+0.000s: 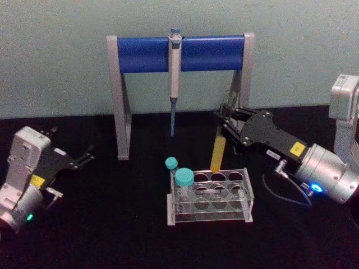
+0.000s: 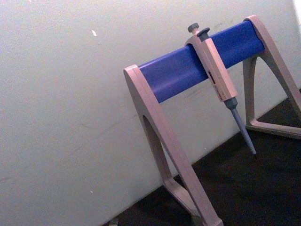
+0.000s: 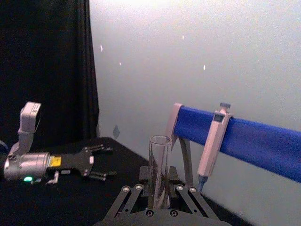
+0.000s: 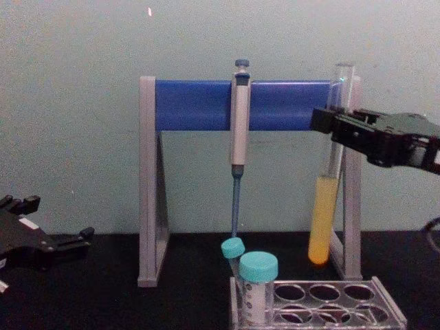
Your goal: Pick up the test tube from the test tube rack, shake it, then place it back into the test tube rack.
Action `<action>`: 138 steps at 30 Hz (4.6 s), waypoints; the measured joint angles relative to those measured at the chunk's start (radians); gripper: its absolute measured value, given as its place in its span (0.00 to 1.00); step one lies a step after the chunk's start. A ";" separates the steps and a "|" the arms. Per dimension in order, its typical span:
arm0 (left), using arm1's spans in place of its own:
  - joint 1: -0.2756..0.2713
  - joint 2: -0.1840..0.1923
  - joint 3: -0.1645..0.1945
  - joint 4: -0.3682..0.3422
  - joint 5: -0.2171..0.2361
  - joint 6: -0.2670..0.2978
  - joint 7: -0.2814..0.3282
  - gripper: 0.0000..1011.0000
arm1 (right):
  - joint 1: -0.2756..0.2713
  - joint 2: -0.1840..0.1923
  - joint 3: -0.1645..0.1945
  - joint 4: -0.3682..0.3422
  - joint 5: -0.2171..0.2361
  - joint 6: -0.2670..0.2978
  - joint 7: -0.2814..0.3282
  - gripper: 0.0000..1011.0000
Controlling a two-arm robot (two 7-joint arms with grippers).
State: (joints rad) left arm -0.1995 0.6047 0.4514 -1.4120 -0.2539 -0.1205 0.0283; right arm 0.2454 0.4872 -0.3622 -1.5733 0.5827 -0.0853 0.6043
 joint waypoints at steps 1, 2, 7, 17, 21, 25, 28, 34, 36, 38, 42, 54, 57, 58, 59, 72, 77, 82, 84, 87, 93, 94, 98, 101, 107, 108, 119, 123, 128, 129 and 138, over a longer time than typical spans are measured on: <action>0.000 0.000 0.000 0.000 0.000 0.000 0.000 0.99 | -0.012 0.014 0.001 -0.016 0.002 0.008 -0.007 0.23; 0.000 0.000 0.000 0.000 0.000 0.000 0.000 0.99 | -0.019 0.023 0.003 -0.026 0.002 0.011 -0.012 0.23; 0.000 0.000 0.000 0.000 0.000 0.000 0.000 0.99 | -0.062 0.069 0.023 -0.075 0.000 0.035 -0.050 0.23; 0.000 0.000 0.000 0.000 0.000 0.000 0.000 0.99 | -0.079 0.081 0.067 -0.083 -0.048 0.060 -0.153 0.23; 0.000 0.000 0.000 0.000 0.000 0.000 0.000 0.99 | -0.049 0.047 0.066 -0.050 -0.059 0.045 -0.155 0.23; 0.000 0.000 0.000 0.000 0.000 0.000 0.000 0.99 | -0.028 0.025 0.058 -0.027 -0.057 0.034 -0.134 0.23; 0.000 0.000 0.000 0.000 0.000 0.000 0.000 0.99 | -0.009 0.007 0.043 -0.007 -0.044 0.027 -0.104 0.23; 0.000 0.000 0.000 0.000 0.000 0.000 0.000 0.99 | 0.001 0.000 0.021 0.004 -0.005 0.022 -0.044 0.23; 0.000 0.000 0.000 0.000 0.000 0.000 0.000 0.99 | 0.001 0.003 0.017 0.002 0.006 0.022 -0.031 0.23; 0.000 0.000 0.000 0.000 0.000 0.000 0.000 0.99 | -0.003 0.012 0.012 -0.006 0.022 0.023 -0.013 0.23; 0.000 0.000 0.000 0.000 0.000 0.000 0.000 0.99 | -0.016 0.036 0.006 -0.029 0.046 0.030 0.008 0.23; 0.000 0.000 0.000 0.000 0.000 0.000 0.000 0.99 | -0.083 0.137 0.023 -0.108 0.036 0.063 -0.042 0.23; 0.000 0.000 0.000 0.000 0.000 0.000 0.000 0.99 | -0.086 0.138 0.034 -0.113 0.003 0.056 -0.084 0.23; 0.000 0.000 0.000 0.000 0.000 0.000 0.000 0.99 | -0.085 0.134 0.037 -0.113 -0.004 0.051 -0.092 0.23; 0.000 0.000 0.000 0.000 0.000 0.000 0.000 0.99 | -0.081 0.124 0.040 -0.110 -0.017 0.039 -0.103 0.23; 0.000 0.000 0.000 0.000 0.000 0.000 0.000 0.99 | -0.009 0.023 0.023 -0.026 -0.001 -0.012 -0.053 0.23; 0.000 0.000 0.000 0.000 0.000 0.000 0.000 0.99 | -0.001 0.015 0.012 -0.011 0.062 -0.011 0.012 0.23; 0.000 0.000 0.000 0.000 0.000 0.000 0.000 0.99 | -0.013 0.042 0.003 -0.021 0.099 -0.005 0.045 0.23; 0.000 0.000 0.000 0.000 0.000 0.000 0.000 0.99 | -0.019 0.055 0.002 -0.028 0.100 0.000 0.045 0.23; 0.000 0.000 0.000 0.000 0.000 0.000 0.000 0.99 | -0.035 0.087 0.002 -0.046 0.092 0.014 0.028 0.23; 0.000 0.000 0.000 0.000 0.000 0.000 0.000 0.99 | -0.067 0.121 0.027 -0.074 0.048 0.025 -0.053 0.23; 0.000 0.000 0.000 0.000 0.000 0.000 0.000 0.99 | -0.068 0.121 0.030 -0.076 0.042 0.025 -0.062 0.23; 0.000 0.000 0.000 0.000 0.000 0.000 0.000 0.99 | -0.071 0.106 0.046 -0.078 -0.013 0.005 -0.123 0.23; 0.000 0.000 0.000 0.000 0.000 0.000 0.000 0.99 | -0.063 0.081 0.051 -0.064 -0.044 -0.016 -0.149 0.23; 0.000 0.000 0.000 0.000 0.000 0.000 0.000 0.99 | -0.033 0.025 0.049 -0.022 -0.061 -0.042 -0.150 0.23; 0.000 0.000 0.000 0.000 0.000 0.000 0.000 0.99 | -0.027 0.013 0.047 -0.012 -0.059 -0.045 -0.141 0.23; 0.000 0.000 0.000 0.000 0.000 0.000 0.000 0.99 | 0.003 -0.029 0.023 0.020 -0.008 -0.039 -0.051 0.23; 0.000 0.000 0.000 0.000 0.000 0.000 0.000 0.99 | -0.001 -0.020 0.016 0.005 0.004 -0.033 -0.033 0.23; 0.000 0.000 0.000 0.000 0.000 0.000 0.000 0.99 | -0.026 0.013 0.012 -0.037 0.009 -0.019 -0.026 0.23; 0.000 0.000 0.000 0.000 0.000 0.000 0.000 0.99 | -0.030 0.020 0.012 -0.044 0.009 -0.016 -0.026 0.23; 0.000 0.000 0.000 0.000 0.000 0.000 0.000 0.99 | -0.085 0.087 0.021 -0.111 0.009 0.028 -0.046 0.23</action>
State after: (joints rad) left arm -0.1995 0.6047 0.4514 -1.4120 -0.2539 -0.1206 0.0283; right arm 0.1599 0.5741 -0.3408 -1.6841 0.5915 -0.0577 0.5583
